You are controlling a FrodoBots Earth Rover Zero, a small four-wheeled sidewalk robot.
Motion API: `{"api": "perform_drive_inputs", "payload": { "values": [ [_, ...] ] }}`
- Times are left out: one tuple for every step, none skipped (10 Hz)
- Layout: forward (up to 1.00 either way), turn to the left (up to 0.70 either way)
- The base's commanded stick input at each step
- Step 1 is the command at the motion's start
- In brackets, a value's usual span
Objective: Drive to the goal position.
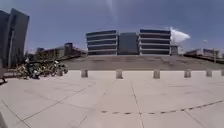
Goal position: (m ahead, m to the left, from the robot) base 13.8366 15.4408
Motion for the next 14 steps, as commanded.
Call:
{"api": "perform_drive_inputs", "payload": {
  "values": [
    [0.0, 0.0],
    [0.49, 0.0],
    [0.98, 0.0],
    [1.0, 0.0],
    [1.0, 0.0],
    [1.0, 0.0],
    [1.0, 0.0],
    [1.0, 0.0],
    [1.0, 0.0],
    [1.0, 0.0],
    [1.0, 0.0],
    [1.0, 0.0],
    [1.0, 0.0],
    [1.0, 0.0]
  ]
}}
